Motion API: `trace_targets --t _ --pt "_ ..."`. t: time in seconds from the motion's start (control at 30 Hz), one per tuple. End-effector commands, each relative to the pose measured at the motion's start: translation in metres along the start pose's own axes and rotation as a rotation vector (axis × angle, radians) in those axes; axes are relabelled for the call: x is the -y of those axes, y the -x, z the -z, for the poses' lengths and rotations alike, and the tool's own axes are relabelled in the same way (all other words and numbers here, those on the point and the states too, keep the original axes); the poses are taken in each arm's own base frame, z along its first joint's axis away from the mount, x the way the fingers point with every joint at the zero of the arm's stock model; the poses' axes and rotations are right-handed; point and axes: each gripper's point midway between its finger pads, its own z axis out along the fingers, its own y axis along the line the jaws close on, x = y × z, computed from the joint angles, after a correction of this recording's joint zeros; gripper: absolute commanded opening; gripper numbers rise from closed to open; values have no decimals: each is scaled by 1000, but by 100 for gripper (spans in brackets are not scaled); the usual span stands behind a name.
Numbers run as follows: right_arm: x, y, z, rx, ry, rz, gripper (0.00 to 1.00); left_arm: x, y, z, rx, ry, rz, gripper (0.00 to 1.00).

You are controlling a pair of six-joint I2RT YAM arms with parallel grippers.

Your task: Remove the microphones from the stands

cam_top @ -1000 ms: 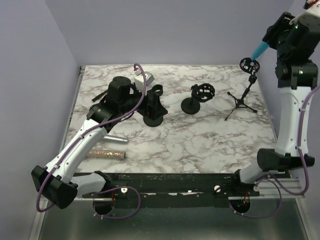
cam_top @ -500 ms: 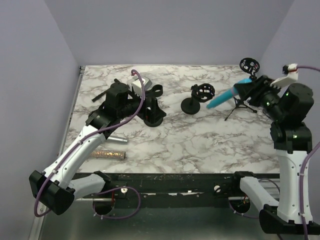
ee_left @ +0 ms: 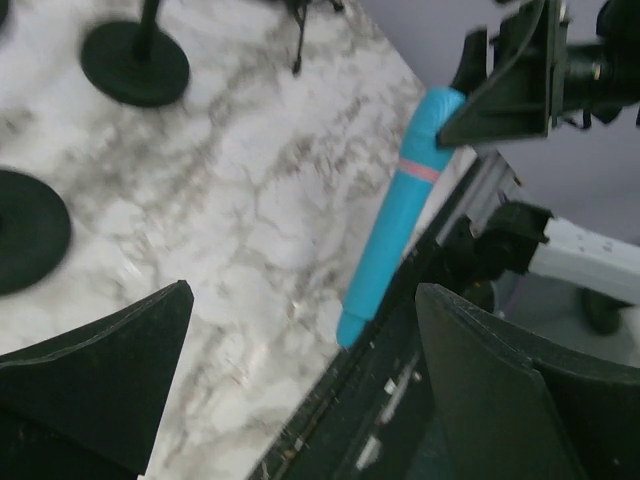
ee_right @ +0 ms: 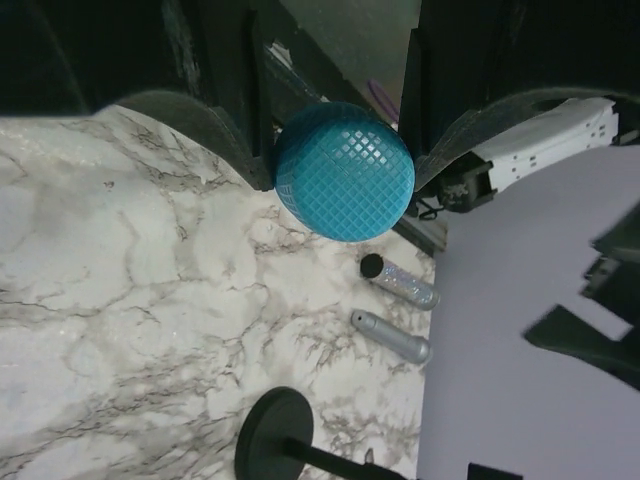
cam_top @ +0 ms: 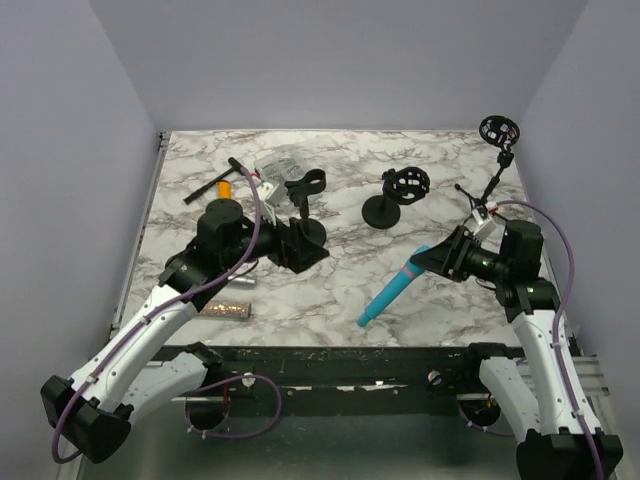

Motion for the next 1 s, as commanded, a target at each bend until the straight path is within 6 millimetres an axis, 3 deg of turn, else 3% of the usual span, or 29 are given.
trace_targets --t 0.0,0.13,0.37,0.5,0.73,0.97 --pt "-15 -15 -7 -127 161 17 1 21 -73 -17 -140 -121 295 97" --pt "-6 -33 -16 -217 165 27 1 37 -111 -41 -231 -106 319 94" --pt "6 -48 -24 -280 153 11 1 87 -134 -84 -348 -164 230 85" --pt "10 -52 -25 -286 154 6 1 99 -149 -105 -427 -140 155 80" --pt "10 -56 -25 -289 170 -1 1 87 -162 -128 -517 41 -46 74" --pt "6 -55 -24 -291 187 -3 1 78 -175 -134 -519 89 -74 63"
